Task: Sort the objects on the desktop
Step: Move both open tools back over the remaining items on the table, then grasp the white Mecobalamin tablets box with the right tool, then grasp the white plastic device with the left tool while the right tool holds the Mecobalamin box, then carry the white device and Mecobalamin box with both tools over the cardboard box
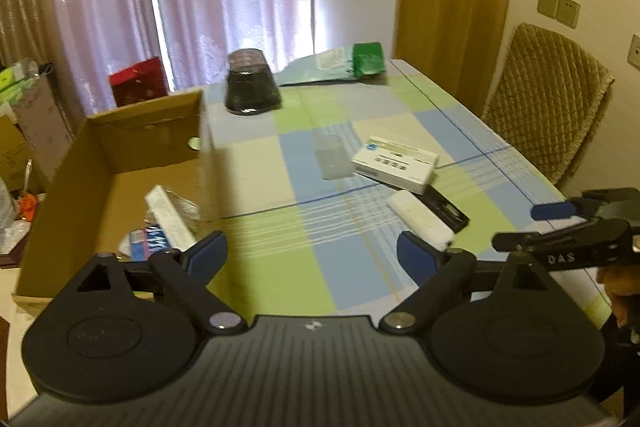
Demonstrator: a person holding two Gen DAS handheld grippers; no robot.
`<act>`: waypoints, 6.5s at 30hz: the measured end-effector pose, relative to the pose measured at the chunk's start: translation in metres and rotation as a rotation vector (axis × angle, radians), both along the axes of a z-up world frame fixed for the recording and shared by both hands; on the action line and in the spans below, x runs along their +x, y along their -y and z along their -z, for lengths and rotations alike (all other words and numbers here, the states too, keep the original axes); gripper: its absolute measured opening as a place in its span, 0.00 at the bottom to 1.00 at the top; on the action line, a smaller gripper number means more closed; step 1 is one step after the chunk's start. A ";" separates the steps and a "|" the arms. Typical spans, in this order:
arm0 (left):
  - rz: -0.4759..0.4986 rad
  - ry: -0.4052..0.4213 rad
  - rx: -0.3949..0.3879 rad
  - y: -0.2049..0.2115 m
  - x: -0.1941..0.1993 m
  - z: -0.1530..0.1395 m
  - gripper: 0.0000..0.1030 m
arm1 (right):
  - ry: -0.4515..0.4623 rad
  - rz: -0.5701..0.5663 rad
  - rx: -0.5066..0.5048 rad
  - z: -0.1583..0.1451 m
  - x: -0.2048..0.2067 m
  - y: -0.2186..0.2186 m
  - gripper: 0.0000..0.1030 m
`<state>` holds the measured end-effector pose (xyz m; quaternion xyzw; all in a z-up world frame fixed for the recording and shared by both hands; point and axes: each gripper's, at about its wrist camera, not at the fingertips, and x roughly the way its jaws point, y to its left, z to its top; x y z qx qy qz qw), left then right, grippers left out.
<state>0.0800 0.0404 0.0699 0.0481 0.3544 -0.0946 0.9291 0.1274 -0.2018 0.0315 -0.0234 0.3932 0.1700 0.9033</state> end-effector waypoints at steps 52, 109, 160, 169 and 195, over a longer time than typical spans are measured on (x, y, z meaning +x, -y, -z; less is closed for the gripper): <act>0.004 -0.171 -0.085 0.093 0.104 0.122 0.98 | -0.030 -0.208 -0.157 0.075 0.157 0.025 0.68; 0.092 -0.228 0.043 0.098 0.093 0.155 0.34 | -0.053 0.020 0.010 0.089 0.045 0.073 0.68; 0.033 -0.187 -0.006 0.060 0.004 0.102 0.33 | 0.027 0.032 -0.009 0.036 -0.009 0.036 0.68; -0.016 -0.113 -0.033 0.034 -0.019 0.067 0.33 | 0.067 -0.016 0.011 0.004 -0.029 0.006 0.68; -0.275 0.097 -0.041 -0.139 0.005 -0.033 0.33 | 0.176 -0.322 0.131 -0.071 0.021 -0.205 0.68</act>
